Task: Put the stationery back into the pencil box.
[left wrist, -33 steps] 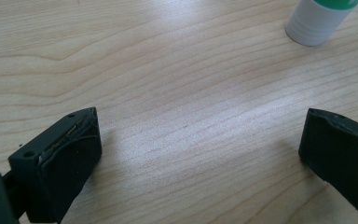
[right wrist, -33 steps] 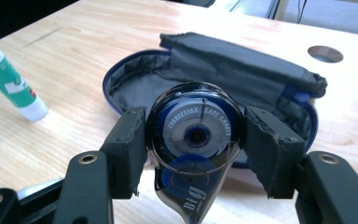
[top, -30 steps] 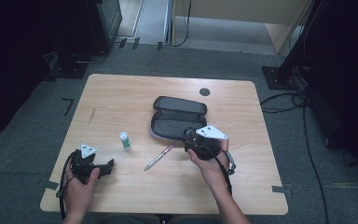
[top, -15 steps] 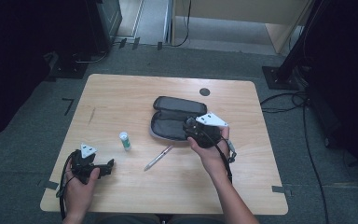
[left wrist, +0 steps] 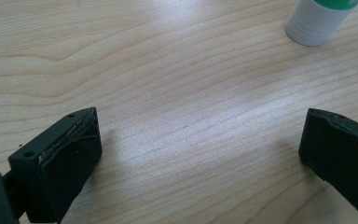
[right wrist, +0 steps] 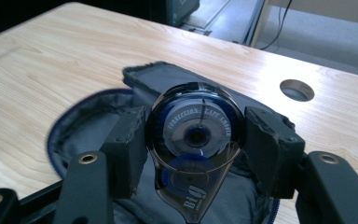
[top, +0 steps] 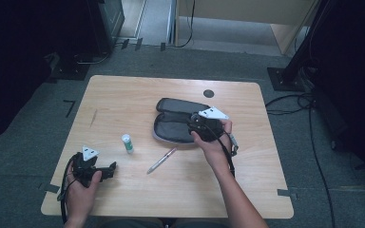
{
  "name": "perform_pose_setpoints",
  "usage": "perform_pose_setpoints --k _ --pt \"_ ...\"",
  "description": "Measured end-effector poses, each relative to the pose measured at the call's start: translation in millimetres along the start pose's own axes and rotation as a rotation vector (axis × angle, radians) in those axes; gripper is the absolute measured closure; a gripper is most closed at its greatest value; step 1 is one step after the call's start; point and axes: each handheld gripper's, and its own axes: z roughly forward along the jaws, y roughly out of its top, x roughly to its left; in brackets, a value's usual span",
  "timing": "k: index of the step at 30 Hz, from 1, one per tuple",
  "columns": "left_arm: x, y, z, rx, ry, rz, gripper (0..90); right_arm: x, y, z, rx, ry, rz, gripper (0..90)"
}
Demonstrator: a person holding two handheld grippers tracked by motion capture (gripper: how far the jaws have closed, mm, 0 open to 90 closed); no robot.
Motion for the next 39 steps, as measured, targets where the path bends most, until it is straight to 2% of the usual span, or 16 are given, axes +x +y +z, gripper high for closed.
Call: perform_pose_setpoints --k 11,20,29,33,34,36,39 --pt "-0.1 0.0 0.1 -0.001 0.000 -0.002 0.0 -8.4 -16.9 25.0 0.073 -0.023 0.003 41.7" --pt "-0.1 0.0 0.1 -0.001 0.000 -0.001 0.0 -9.9 -22.9 37.9 0.096 -0.030 0.002 41.6" --pt "-0.2 0.0 0.2 -0.002 0.000 -0.003 0.0 -16.3 -30.8 55.6 0.147 -0.040 0.049 41.4" --pt "-0.1 0.0 0.1 -0.001 0.000 -0.001 0.0 -18.8 -32.4 57.8 0.157 -0.041 0.066 41.4" --pt "-0.1 0.0 0.1 -0.001 0.000 -0.001 0.0 -19.4 -32.7 57.7 0.156 -0.037 0.075 40.9" --pt "-0.2 0.0 0.2 -0.002 0.000 -0.003 0.0 -18.7 -31.3 55.2 0.142 -0.041 0.083 29.8" --pt "-0.1 0.0 0.1 -0.001 0.000 -0.002 0.0 -16.8 -29.6 51.9 0.136 -0.039 0.072 27.8"
